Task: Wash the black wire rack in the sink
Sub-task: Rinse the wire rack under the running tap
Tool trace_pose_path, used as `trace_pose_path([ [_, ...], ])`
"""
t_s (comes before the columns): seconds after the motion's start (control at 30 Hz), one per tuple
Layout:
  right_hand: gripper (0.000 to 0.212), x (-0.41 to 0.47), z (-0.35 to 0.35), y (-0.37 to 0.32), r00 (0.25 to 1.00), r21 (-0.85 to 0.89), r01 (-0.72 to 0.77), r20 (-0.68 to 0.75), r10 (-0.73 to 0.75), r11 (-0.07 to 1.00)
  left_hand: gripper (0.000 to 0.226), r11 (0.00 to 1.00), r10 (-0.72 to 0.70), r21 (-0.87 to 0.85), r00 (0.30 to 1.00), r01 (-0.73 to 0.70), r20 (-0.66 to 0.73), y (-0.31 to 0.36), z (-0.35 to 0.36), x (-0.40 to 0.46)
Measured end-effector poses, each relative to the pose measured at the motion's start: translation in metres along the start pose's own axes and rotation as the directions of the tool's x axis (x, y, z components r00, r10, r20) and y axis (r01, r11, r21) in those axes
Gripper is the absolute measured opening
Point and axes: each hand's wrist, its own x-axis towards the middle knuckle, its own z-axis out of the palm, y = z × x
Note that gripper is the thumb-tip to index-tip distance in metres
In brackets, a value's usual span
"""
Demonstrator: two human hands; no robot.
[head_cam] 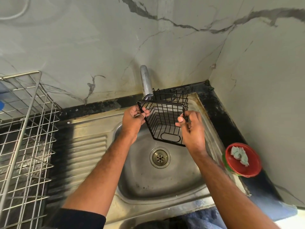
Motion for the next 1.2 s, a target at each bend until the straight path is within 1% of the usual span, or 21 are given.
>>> trace_pose_path([
  [0.07,0.038,0.001,0.002,-0.001,1.000,0.028,-0.005,0.018,0.004,1.000,0.022,1.000,0.003,-0.013,1.000,-0.003,-0.013,0.000,-0.004,-0.005],
  [0.2,0.032,0.006,0.010,-0.004,0.999,0.062,-0.045,0.028,0.043,0.997,0.021,0.998,-0.017,-0.054,0.999,0.015,-0.037,0.002,-0.011,-0.014],
  [0.37,0.013,0.011,0.020,-0.006,0.998,0.089,-0.033,0.055,0.028,0.995,0.020,0.997,-0.009,-0.072,0.998,0.005,-0.056,0.004,-0.022,-0.025],
  [0.5,0.008,0.014,0.026,-0.008,0.997,0.102,-0.040,0.067,0.033,0.994,0.023,0.998,0.002,-0.057,0.997,-0.006,-0.077,0.002,-0.032,-0.034],
  [0.6,0.016,0.014,0.032,-0.011,0.995,0.127,-0.058,0.091,0.047,0.990,0.028,0.999,0.028,-0.032,0.997,-0.030,-0.070,0.001,-0.038,-0.044],
  [0.7,0.008,0.026,0.036,-0.019,0.985,0.108,-0.127,0.134,0.112,0.986,0.030,0.997,0.076,-0.002,0.994,-0.077,-0.076,-0.001,-0.040,-0.049],
  [0.8,0.010,0.031,0.037,-0.025,0.986,0.080,-0.119,0.127,0.108,0.990,0.029,0.995,0.096,0.001,0.993,-0.096,-0.063,0.000,-0.041,-0.066],
  [0.87,0.015,0.029,0.068,-0.023,0.967,0.074,-0.154,0.218,0.135,0.985,0.026,0.999,0.033,0.007,0.991,-0.033,-0.130,-0.017,-0.062,-0.071],
  [0.93,0.020,0.028,0.069,-0.024,0.968,0.094,-0.143,0.222,0.119,0.985,0.025,0.999,0.033,-0.011,0.993,-0.034,-0.113,-0.020,-0.065,-0.082],
  [1.03,0.019,0.039,0.066,-0.026,0.974,0.146,-0.120,0.211,0.088,0.982,0.023,1.000,0.020,-0.021,0.999,-0.021,-0.046,-0.015,-0.062,-0.086],
  [1.1,0.019,0.043,0.071,-0.031,0.969,0.170,-0.111,0.237,0.069,0.979,0.017,1.000,0.016,-0.023,0.999,-0.017,-0.051,-0.014,-0.064,-0.087],
  [1.2,0.021,0.048,0.077,-0.036,0.962,0.211,-0.089,0.270,0.030,0.973,0.022,1.000,0.016,-0.021,0.997,-0.018,-0.077,-0.014,-0.069,-0.089],
])
